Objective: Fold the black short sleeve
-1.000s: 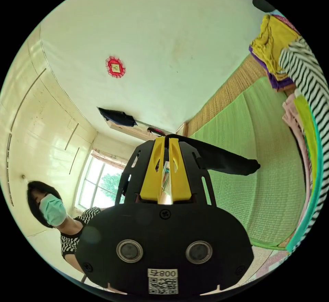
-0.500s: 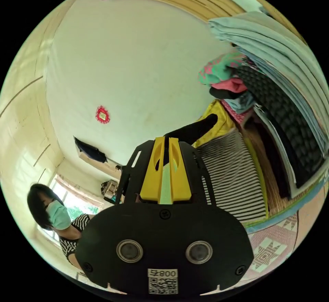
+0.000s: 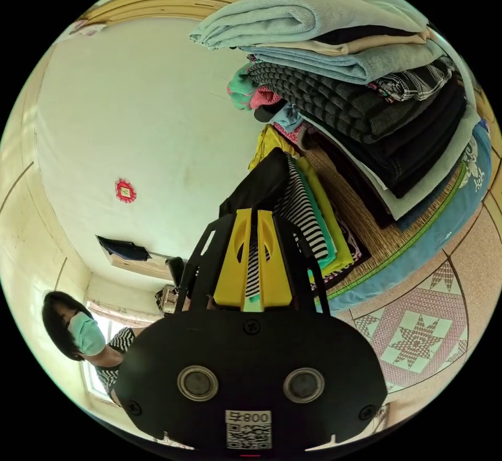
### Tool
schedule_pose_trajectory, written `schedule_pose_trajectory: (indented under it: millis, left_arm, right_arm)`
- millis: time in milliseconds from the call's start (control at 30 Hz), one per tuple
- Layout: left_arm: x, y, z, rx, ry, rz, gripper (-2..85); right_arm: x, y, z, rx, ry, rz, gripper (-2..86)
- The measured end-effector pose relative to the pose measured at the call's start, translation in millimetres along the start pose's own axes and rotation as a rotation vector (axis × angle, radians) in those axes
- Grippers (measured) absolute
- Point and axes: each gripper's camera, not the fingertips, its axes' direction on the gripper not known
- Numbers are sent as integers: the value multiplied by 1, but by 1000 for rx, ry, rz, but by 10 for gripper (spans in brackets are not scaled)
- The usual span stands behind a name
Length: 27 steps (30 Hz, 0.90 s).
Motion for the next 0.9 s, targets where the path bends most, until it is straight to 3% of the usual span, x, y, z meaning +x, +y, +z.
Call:
schedule_pose_trajectory:
  millis: [100, 300, 500, 700, 900]
  left_arm:
    - [1, -9, 20, -34, 21, -45, 23]
    - [-5, -28, 34, -44, 52, -142, 23]
    - [-5, -42, 33, -59, 142, -194, 21]
    - [3, -41, 12, -112, 255, -204, 5]
    - [15, -88, -29, 12, 76, -102, 1]
  right_arm:
    - [25, 3, -4, -29, 60, 30, 18]
    - [69, 13, -4, -4, -8, 105, 16]
    - [70, 26, -20, 108, -5, 127, 5]
    - [-28, 42, -17, 190, 129, -110, 0]
    - [-158, 64, 124, -44, 135, -419, -1]
